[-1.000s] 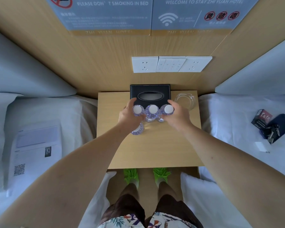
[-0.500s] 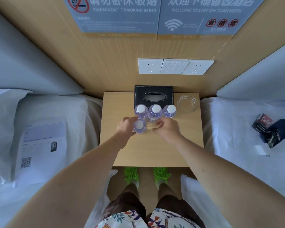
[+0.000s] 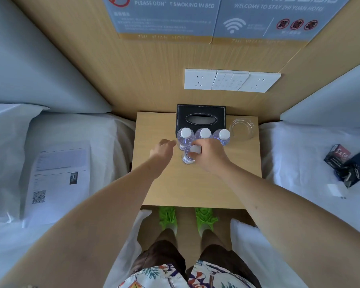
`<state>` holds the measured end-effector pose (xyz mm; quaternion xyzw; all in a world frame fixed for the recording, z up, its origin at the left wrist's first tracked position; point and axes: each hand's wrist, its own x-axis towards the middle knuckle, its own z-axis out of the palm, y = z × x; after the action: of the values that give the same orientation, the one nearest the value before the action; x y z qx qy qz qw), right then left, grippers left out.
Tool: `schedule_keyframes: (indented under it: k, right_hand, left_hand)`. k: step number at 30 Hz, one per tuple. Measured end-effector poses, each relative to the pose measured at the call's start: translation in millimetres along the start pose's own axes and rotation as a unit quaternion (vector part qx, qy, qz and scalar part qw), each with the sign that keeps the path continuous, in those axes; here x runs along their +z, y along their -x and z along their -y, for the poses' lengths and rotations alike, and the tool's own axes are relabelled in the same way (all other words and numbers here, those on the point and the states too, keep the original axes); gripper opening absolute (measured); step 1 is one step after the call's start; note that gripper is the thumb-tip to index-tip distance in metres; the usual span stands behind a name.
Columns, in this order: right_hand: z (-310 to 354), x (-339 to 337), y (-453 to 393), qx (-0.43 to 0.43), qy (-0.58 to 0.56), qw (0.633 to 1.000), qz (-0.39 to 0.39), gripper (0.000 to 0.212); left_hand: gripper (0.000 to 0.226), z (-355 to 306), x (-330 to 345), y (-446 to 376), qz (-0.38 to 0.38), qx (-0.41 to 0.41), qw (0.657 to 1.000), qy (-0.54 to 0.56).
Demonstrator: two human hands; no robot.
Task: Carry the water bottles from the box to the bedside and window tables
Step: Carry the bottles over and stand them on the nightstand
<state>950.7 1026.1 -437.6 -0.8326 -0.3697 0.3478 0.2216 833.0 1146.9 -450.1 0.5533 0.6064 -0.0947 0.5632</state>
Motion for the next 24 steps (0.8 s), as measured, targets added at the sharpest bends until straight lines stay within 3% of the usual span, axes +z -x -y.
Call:
schedule_keyframes:
  k: [4, 10, 14, 21, 24]
  right_hand:
    - [6.6, 0.4, 0.4, -0.011, 0.022, 1.000, -0.017, 0.026]
    - [13.2, 3.4, -0.9, -0.020, 0.061, 0.998, -0.019, 0.005]
    - [14.9, 6.0, -0.5, -0.019, 0.054, 0.998, -0.025, 0.006]
    - [15.5, 10.2, 3.6, 0.022, 0.028, 0.998, -0.045, 0.029]
    - [15.7, 10.7, 6.8, 0.040, 0.019, 0.998, -0.040, 0.010]
  left_hand:
    - [0.044, 11.2, -12.9, -0.5, -0.019, 0.009, 0.997, -0.074]
    - [0.048, 20.3, -20.9, -2.2, -0.024, 0.010, 0.996, -0.080]
    - [0.047, 22.9, -22.6, -1.8, -0.017, 0.019, 0.996, -0.086]
    - [0.046, 27.4, -29.5, -1.3, -0.012, 0.034, 0.995, -0.098]
    - [0.045, 29.0, -34.2, -0.3, -0.010, 0.044, 0.993, -0.112]
